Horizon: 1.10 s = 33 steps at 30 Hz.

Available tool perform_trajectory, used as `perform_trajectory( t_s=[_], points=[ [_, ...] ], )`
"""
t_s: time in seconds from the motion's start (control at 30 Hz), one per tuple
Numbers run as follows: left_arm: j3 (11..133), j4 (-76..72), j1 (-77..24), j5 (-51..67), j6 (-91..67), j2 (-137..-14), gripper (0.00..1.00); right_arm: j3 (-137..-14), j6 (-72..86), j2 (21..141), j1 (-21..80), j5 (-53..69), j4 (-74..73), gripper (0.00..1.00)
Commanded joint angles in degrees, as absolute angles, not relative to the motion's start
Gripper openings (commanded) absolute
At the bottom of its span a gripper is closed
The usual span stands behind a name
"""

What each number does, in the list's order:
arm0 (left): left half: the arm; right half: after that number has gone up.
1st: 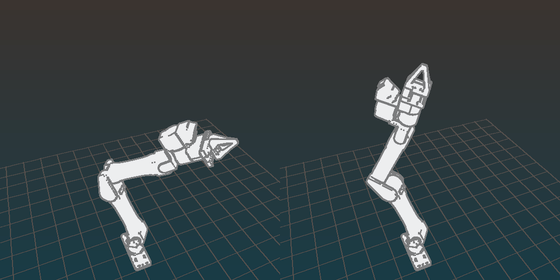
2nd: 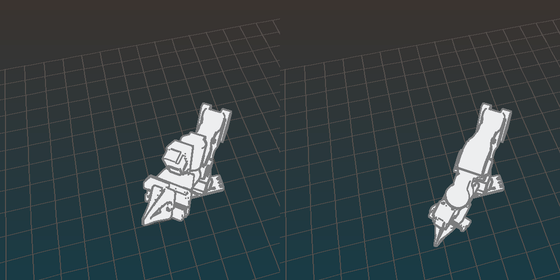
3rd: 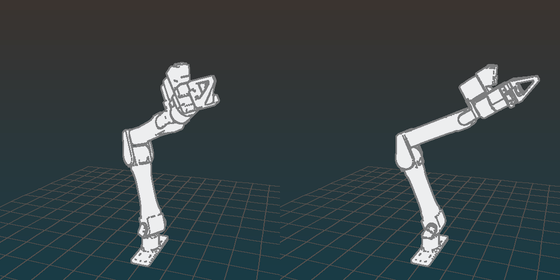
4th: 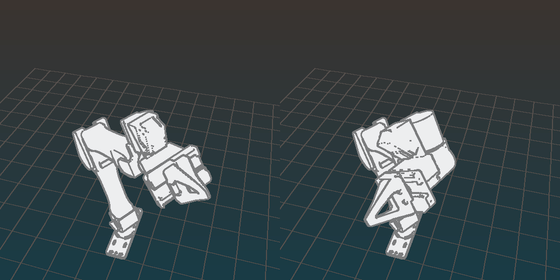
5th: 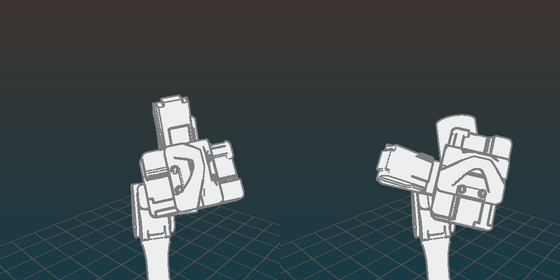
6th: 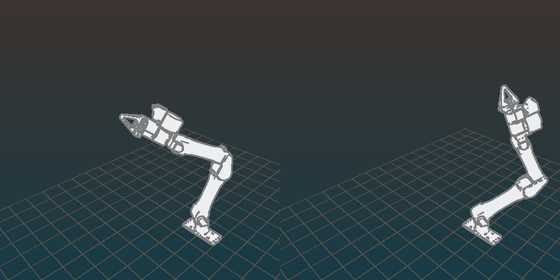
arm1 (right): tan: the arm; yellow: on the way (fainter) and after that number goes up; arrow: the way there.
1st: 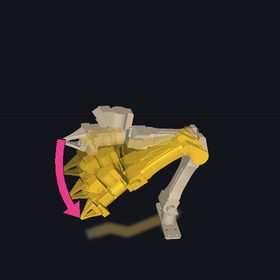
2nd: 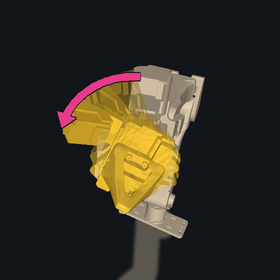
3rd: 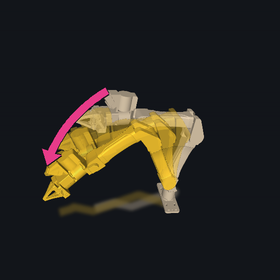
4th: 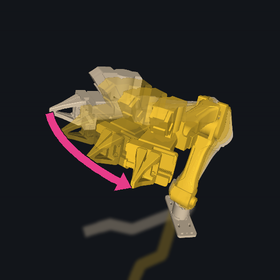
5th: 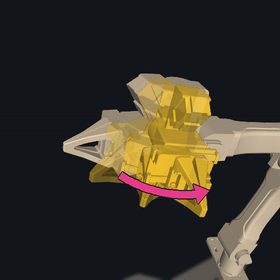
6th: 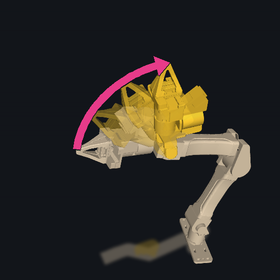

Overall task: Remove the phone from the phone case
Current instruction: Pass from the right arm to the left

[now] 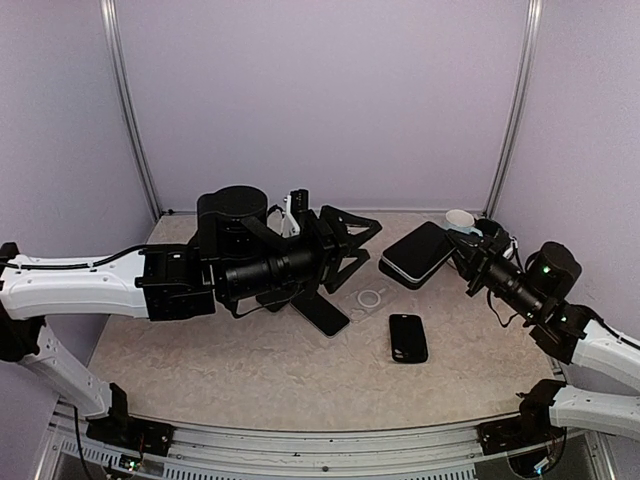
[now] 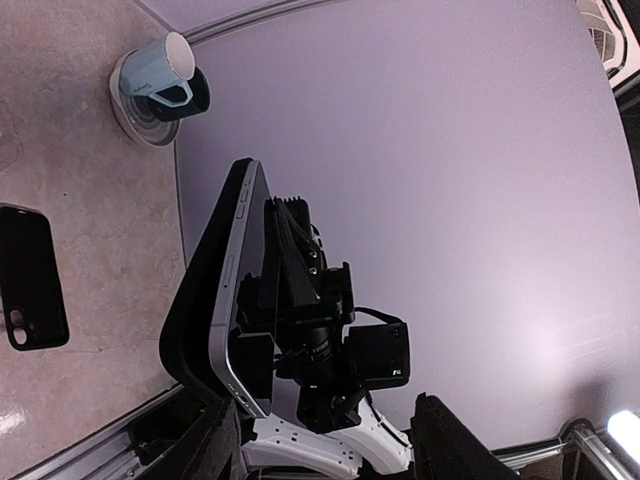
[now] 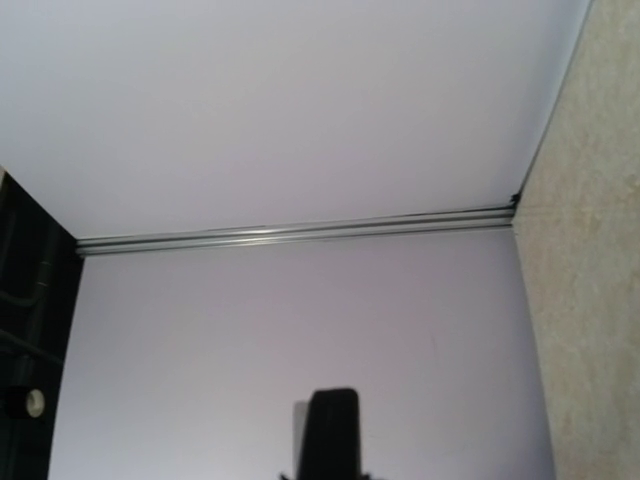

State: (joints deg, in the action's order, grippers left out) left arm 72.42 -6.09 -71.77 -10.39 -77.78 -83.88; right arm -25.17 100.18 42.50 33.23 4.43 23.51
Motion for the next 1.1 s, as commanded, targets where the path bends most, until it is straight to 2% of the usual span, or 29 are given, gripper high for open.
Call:
perform_trajectory(
  t_s=[0.0, 0.43, 0.87, 0.97, 1.07],
  points=[
    [74.0, -11.1, -72.0, -8.4, -79.4, -85.2, 0.58, -28.6, 102.7, 42.6, 32.9, 4.7, 30.8, 0.0],
    [74.4, -13.9, -72.0, -8.1, -80.8, -88.6, 0.55, -29.1, 103.4, 43.4, 32.9, 6.8, 33.3, 0.0],
    [76.4, -15.4, -71.8, -7.5, -79.9, -92.1, 0.45, -29.6, 102.1, 43.5, 32.9, 9.3, 32.9, 0.0],
    [77.3, -13.6, -71.8, -7.5, -79.1, -92.6, 0.46, -30.2, 100.4, 42.8, 32.9, 9.2, 30.6, 0.0],
    [77.4, -12.5, -72.0, -7.9, -78.2, -92.0, 0.53, -30.4, 99.4, 42.0, 32.9, 8.7, 29.4, 0.0]
  ],
)
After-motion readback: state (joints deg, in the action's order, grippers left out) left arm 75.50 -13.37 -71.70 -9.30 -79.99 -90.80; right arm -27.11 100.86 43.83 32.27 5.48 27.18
